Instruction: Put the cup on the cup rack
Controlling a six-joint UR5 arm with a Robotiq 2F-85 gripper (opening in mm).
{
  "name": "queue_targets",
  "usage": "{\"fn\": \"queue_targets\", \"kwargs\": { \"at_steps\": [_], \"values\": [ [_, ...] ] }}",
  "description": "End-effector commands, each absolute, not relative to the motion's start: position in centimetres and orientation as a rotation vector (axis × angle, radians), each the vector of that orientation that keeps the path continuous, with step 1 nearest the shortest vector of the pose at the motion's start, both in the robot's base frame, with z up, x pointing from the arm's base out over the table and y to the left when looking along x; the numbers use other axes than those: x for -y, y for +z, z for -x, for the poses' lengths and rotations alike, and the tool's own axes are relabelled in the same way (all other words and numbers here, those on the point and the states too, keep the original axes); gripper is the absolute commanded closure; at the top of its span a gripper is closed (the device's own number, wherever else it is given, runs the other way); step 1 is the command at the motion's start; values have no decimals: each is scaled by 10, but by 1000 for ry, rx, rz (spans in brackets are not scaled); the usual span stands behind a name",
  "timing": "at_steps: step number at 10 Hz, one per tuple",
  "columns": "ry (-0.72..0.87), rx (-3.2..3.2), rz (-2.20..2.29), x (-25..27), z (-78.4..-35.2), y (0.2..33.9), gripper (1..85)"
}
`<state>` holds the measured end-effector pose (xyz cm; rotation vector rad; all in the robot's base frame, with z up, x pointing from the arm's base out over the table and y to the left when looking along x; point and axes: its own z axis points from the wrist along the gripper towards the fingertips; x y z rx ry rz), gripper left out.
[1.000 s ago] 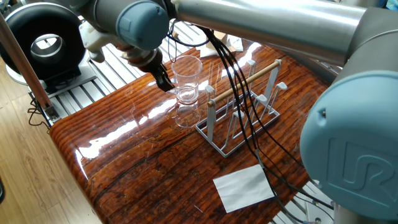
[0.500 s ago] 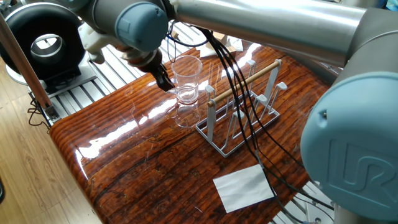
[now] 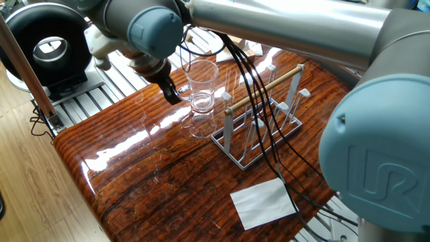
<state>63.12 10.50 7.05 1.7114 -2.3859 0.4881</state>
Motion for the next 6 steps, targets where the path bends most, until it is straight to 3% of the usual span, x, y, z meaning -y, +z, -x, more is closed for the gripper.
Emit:
{"fn": "queue_targets", "kwargs": {
  "at_steps": [1, 6],
  "values": [
    [469, 2405, -1723, -109, -636, 61, 270],
    [482, 2398, -1735, -107, -640, 55, 270]
  ]
}}
